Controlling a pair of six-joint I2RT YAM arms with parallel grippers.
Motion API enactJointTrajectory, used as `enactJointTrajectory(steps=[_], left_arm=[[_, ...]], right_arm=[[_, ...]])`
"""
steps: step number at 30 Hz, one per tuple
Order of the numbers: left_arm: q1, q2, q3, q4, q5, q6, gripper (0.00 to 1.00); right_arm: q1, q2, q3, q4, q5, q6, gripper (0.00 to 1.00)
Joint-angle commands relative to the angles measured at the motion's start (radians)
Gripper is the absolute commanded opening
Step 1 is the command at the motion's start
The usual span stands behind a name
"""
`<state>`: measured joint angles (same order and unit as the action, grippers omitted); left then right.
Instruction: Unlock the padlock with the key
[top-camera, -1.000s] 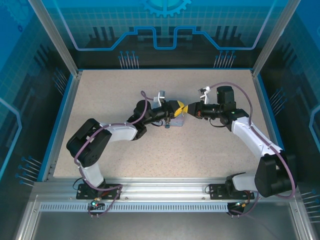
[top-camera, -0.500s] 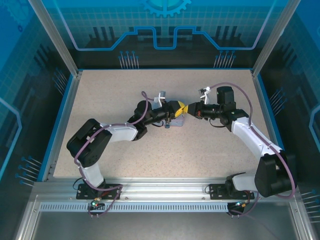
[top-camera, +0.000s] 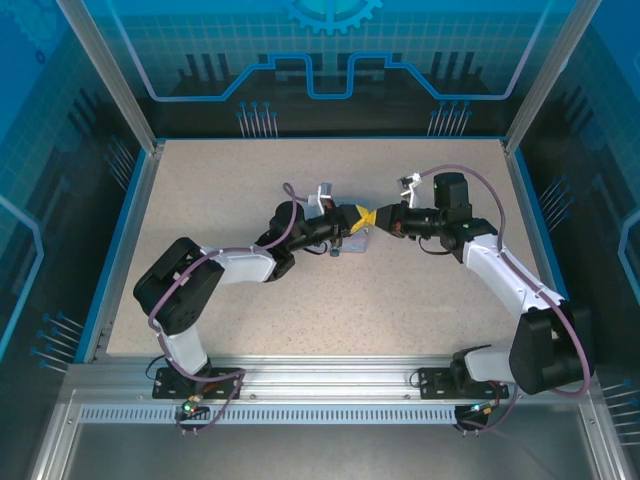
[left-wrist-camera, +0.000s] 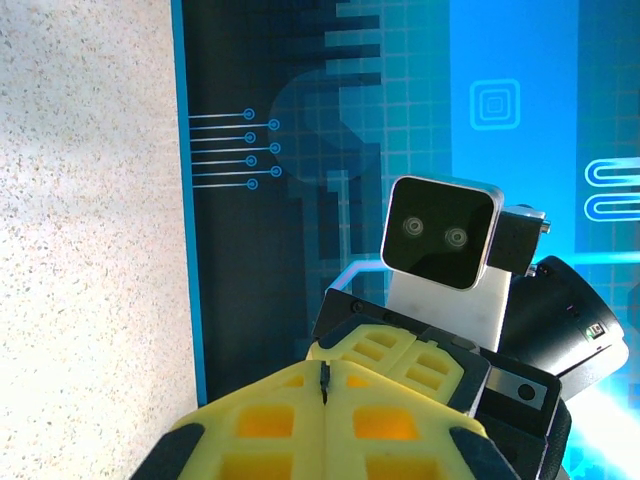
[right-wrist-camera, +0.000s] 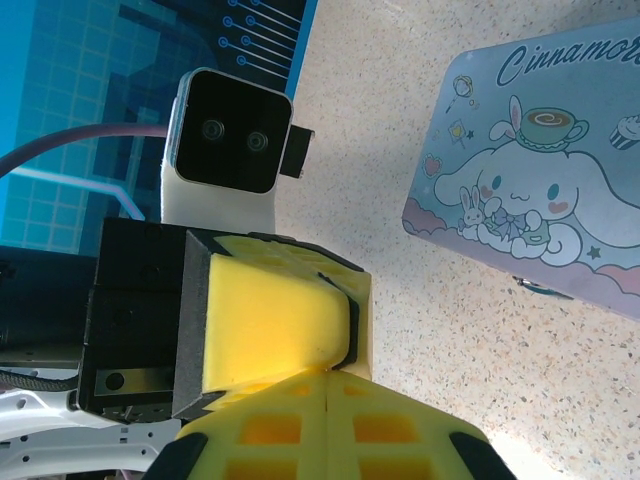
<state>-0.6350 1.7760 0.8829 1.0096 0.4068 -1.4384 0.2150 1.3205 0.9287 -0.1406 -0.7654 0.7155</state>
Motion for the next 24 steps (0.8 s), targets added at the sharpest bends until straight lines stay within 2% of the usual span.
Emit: enactJointTrajectory(steps=[1, 5, 11, 14, 24], left_arm=[[-0.015, -0.014, 0.019, 0.013, -0.005, 0.014, 0.00], [-0.016, -0.020, 0.016, 0.008, -0.018, 0.018, 0.00], [-0.018, -0.044, 0.008, -0.023, -0.051, 0.029, 0.00], [-0.018, -0.055, -0.001, -0.039, -0.070, 0.035, 0.00], [-0.018, -0.110, -0.048, -0.100, -0.164, 0.063, 0.00]], right_arm=[[-0.005, 0.003, -0.010, 0.013, -0.003, 0.007, 0.00], [-0.007, 0.005, -0.008, 0.014, -0.002, 0.012, 0.00], [-0.013, -0.004, -0.013, 0.025, 0.000, 0.030, 0.30], [-0.017, -0.009, -0.014, 0.027, 0.004, 0.037, 0.39], [-0.020, -0.034, -0.078, 0.101, 0.013, 0.114, 0.47]])
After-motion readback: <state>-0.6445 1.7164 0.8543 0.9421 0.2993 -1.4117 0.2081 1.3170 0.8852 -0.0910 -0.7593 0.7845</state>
